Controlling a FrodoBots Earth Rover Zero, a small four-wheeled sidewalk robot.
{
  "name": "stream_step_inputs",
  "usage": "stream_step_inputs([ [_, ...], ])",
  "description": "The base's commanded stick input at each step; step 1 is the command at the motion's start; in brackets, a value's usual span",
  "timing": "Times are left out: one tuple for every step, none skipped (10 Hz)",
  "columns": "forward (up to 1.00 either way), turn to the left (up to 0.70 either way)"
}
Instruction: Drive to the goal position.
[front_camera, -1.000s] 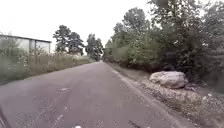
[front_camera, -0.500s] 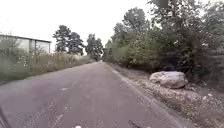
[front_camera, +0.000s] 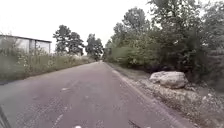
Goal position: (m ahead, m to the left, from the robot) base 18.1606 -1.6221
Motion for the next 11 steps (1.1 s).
stream_step_inputs([
  [0.07,0.00],
  [0.07,0.00],
  [0.07,0.00],
  [0.07,0.00],
  [0.07,0.00],
  [0.07,0.00],
  [0.07,0.00],
  [0.07,0.00],
  [0.07,0.00],
  [0.07,0.00],
  [0.07,0.00],
])
